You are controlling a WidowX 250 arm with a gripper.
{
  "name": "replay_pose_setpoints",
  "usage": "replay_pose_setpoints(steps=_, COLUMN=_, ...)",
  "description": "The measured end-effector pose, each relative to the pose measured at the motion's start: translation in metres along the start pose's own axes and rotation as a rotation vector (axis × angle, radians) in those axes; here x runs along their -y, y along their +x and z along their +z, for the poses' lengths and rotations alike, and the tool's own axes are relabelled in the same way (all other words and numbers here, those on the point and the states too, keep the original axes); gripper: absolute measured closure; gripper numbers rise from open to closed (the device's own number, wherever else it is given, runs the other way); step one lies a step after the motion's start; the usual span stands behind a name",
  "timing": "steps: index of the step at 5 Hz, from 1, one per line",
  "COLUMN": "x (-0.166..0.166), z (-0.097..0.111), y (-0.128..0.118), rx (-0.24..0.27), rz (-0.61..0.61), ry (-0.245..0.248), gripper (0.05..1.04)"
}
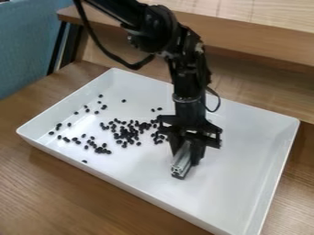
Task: Sweep into pile
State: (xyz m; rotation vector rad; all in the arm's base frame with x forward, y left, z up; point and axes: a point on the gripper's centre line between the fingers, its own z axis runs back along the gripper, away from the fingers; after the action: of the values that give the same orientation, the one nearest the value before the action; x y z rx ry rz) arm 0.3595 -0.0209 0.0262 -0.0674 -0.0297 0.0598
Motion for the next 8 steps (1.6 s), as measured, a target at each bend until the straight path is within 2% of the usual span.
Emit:
replay_pose_setpoints(steps=2, x=-0.040, z=0.001, y=-0.003, rx=0.016, rz=0.074, ry=-0.006, gripper=0.683)
replay_pose_setpoints(steps=5, x=-0.085, z=0.002, y=-0.028, rx=0.016, rz=0.136, ry=0.036, gripper=0.683)
replay_pose_setpoints(steps=6, x=-0.092, z=0.002, y=-0.030, rx=-0.009, rz=0.053, ry=0.059, gripper=0.684)
replay_pose_setpoints(steps=8, x=-0.115, z=0.003, y=-0.014, rx=-0.038, rz=-0.236, ry=0.058, gripper=0.684)
